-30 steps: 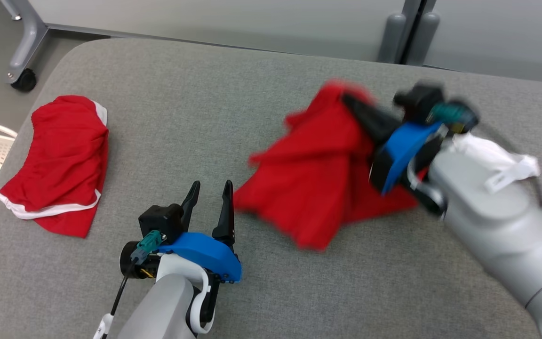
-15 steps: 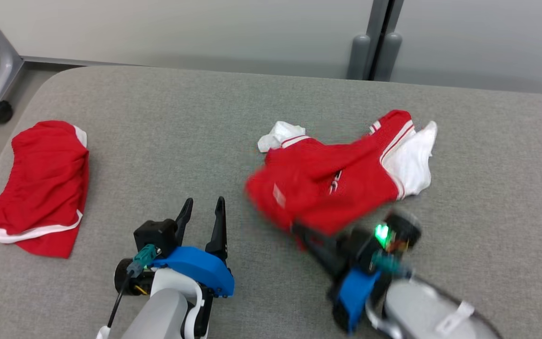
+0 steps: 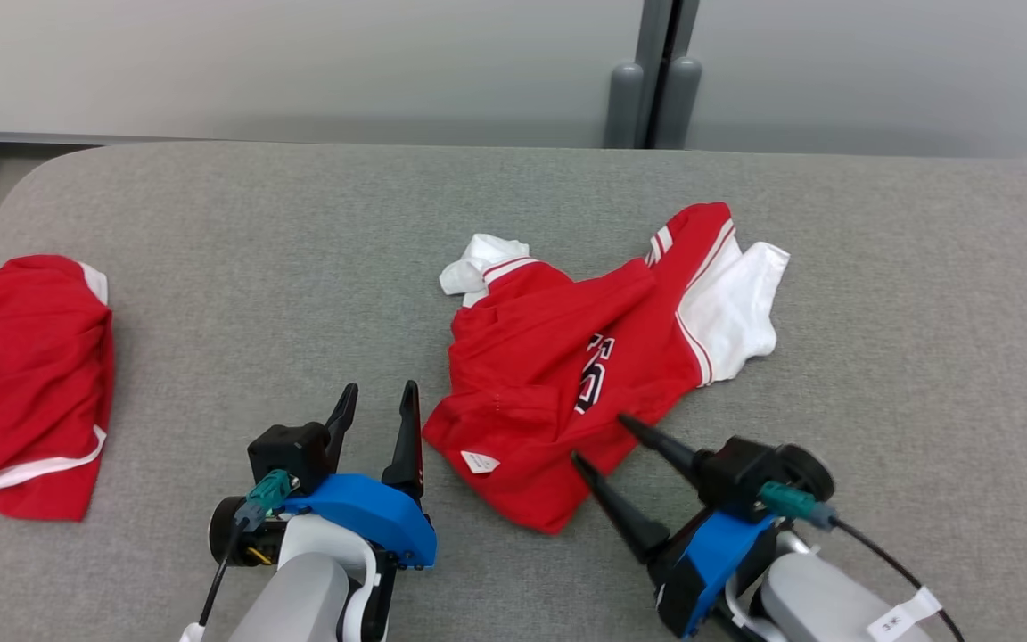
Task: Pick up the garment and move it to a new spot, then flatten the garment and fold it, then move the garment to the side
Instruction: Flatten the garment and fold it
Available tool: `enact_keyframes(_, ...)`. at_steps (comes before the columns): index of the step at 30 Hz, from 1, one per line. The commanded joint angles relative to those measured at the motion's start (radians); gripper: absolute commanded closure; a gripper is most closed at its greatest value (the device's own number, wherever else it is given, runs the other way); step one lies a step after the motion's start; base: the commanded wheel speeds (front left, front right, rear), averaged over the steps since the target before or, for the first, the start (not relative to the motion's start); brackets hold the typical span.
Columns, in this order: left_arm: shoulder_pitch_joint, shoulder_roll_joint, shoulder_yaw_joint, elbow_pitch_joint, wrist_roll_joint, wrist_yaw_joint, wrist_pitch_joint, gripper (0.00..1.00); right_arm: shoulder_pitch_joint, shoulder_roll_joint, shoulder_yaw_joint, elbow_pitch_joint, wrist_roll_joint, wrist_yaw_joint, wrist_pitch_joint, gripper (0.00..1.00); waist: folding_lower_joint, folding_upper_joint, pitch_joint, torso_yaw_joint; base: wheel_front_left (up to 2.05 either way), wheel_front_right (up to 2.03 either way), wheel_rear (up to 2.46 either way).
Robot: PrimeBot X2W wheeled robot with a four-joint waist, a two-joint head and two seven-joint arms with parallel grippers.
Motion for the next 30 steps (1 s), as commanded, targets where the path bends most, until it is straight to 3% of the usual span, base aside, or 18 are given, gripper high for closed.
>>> enact_keyframes(1,-0.009,0.0,0.002,-0.005,0.011,-0.008,-0.003,0.0,0.022,0.0,-0.022,-0.01,-0.015,0.0,-0.005,0.0,0.0001,0.0001,-0.003,-0.008,0.0,0.0,0.0)
enact_keyframes(9,-0.042,0.002,-0.1,0.016,0.069,-0.052,-0.003,0.0,0.081,0.05,-0.203,-0.024,-0.092,0.0,-0.006,0.0,0.0001,0.0001,-0.002,-0.058,0.0,0.0,0.0)
enact_keyframes(13,-0.072,0.0,-0.167,0.07,0.087,-0.066,-0.003,0.0,0.103,0.07,-0.228,-0.008,-0.117,0.0,-0.006,0.0,0.0001,0.0001,-0.002,-0.077,0.0,0.0,0.0)
enact_keyframes(22,-0.142,0.0,-0.223,0.159,0.15,-0.042,-0.003,0.0,0.096,0.088,-0.249,0.008,-0.13,0.0,-0.006,0.0,0.0001,0.0001,0.006,-0.108,0.0,0.0,0.0)
enact_keyframes(30,-0.209,0.009,-0.246,0.274,0.173,-0.079,-0.001,0.0,0.111,0.096,-0.252,0.024,-0.128,0.0,-0.006,0.0,0.0001,0.0001,0.0,-0.108,0.0,0.0,0.0)
